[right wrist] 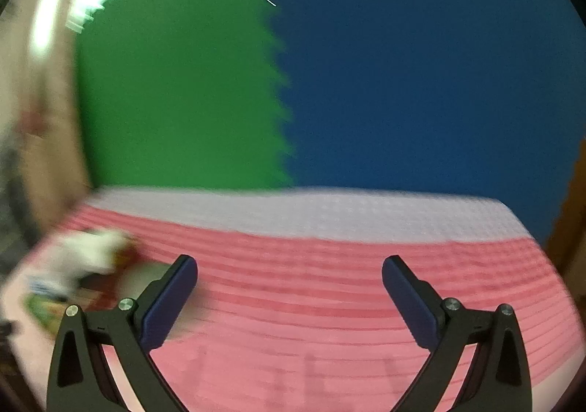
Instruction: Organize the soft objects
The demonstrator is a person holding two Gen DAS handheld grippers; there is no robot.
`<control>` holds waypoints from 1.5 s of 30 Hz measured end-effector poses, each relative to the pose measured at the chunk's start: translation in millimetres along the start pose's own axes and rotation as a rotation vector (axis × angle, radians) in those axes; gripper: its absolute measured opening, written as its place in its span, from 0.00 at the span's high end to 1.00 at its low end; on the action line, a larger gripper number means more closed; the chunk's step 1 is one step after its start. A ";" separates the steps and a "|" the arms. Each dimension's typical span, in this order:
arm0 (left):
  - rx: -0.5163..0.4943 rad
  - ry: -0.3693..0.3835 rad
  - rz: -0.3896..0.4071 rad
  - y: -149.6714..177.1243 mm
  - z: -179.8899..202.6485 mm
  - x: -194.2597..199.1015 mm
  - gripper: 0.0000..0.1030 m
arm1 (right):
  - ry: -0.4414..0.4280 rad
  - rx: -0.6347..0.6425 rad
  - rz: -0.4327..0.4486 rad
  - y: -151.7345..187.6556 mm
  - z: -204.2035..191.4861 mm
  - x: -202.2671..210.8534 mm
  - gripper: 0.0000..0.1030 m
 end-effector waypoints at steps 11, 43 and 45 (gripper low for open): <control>0.031 0.066 0.008 2.0 -4.9 11.1 0.01 | -0.102 0.193 -0.104 41.0 -131.6 41.3 0.00; -0.013 0.181 0.008 10.4 18.2 16.1 0.02 | -0.114 0.129 -0.157 64.1 -73.0 67.8 0.00; -0.022 0.153 0.021 9.1 20.9 19.0 0.02 | -0.114 0.120 -0.165 65.4 -64.6 67.6 0.00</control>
Point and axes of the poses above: each gripper's, at about its wrist camera, not at the fingertips, and x roughly against the way its jaws point, z to its right, y to its underside, the point moved 2 cm from there along -x, roughly the way its jaws point, and after that the axes turned 6 degrees about -z, right-handed, at the moved point
